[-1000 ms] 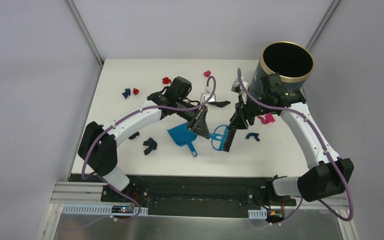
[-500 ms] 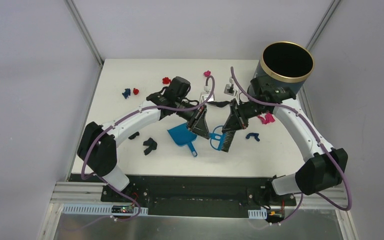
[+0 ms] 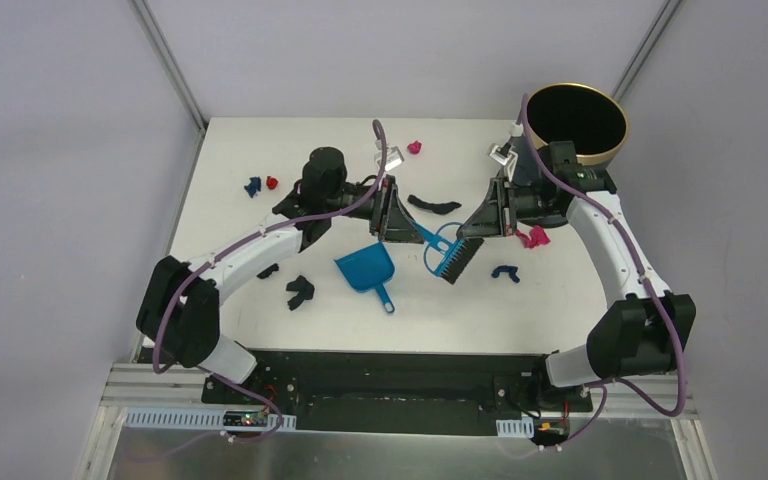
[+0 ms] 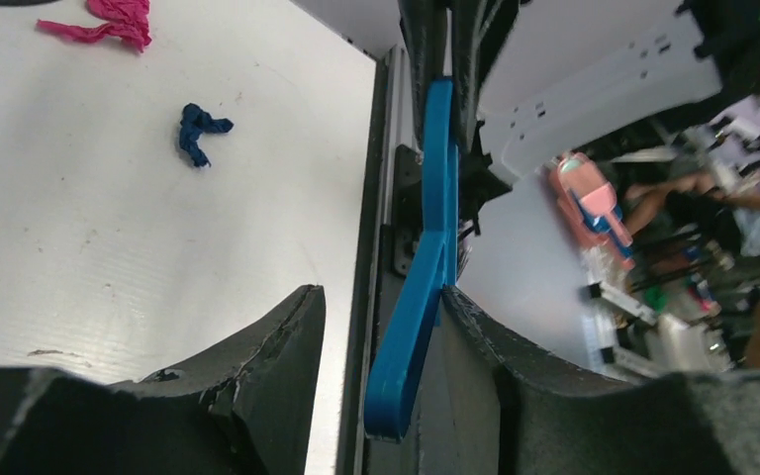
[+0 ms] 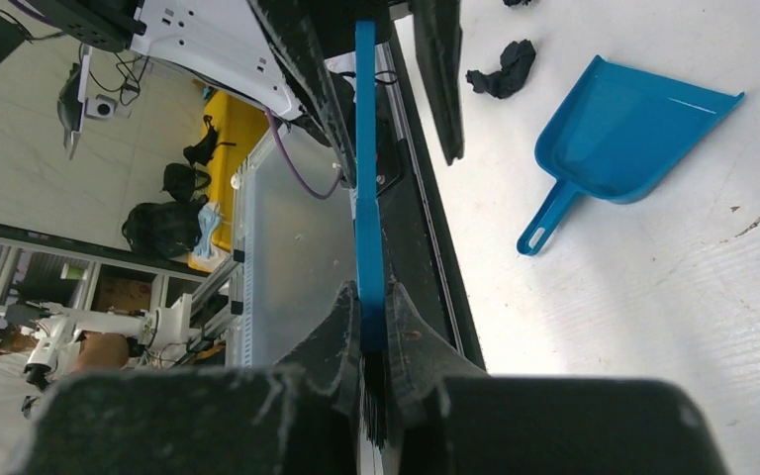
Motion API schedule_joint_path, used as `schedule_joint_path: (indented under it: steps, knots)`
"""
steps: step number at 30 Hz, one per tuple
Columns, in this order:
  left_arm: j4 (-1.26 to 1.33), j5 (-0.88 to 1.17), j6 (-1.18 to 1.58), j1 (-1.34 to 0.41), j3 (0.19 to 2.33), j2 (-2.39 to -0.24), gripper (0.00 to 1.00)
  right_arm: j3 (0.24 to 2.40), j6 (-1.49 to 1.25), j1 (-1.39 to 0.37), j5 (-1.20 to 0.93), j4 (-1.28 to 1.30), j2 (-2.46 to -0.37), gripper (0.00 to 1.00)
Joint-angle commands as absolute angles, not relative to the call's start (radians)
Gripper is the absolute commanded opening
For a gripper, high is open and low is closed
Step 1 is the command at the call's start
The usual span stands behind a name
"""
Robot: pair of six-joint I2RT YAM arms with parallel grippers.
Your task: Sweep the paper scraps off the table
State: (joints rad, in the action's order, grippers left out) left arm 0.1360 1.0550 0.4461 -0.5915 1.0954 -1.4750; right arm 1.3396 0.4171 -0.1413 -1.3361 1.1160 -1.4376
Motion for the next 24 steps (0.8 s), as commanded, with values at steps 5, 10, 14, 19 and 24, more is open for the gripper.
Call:
schedule_joint_path:
  steps: [5, 10, 14, 19, 24]
  knots:
    - [0.568, 1.108, 0.84, -0.528, 1.059, -1.555, 0.43, 1.282, 0.306, -0.13, -1.381, 0.971, -1.413, 0.0]
    - [0.571, 1.137, 0.848, -0.528, 1.067, -1.566, 0.33, 1.281, 0.295, -0.127, -1.367, 0.962, -1.422, 0.0]
    - [0.574, 1.154, 0.855, -0.528, 1.072, -1.577, 0.25, 1.285, 0.291, -0.127, -1.364, 0.959, -1.428, 0.0]
    - [0.558, 1.17, 0.854, -0.528, 1.079, -1.586, 0.24, 1.285, 0.29, -0.122, -1.359, 0.957, -1.431, 0.0]
    - [0.402, 1.195, 0.734, -0.528, 1.112, -1.565, 0.25, 1.291, 0.285, -0.113, -1.355, 0.961, -1.433, 0.0]
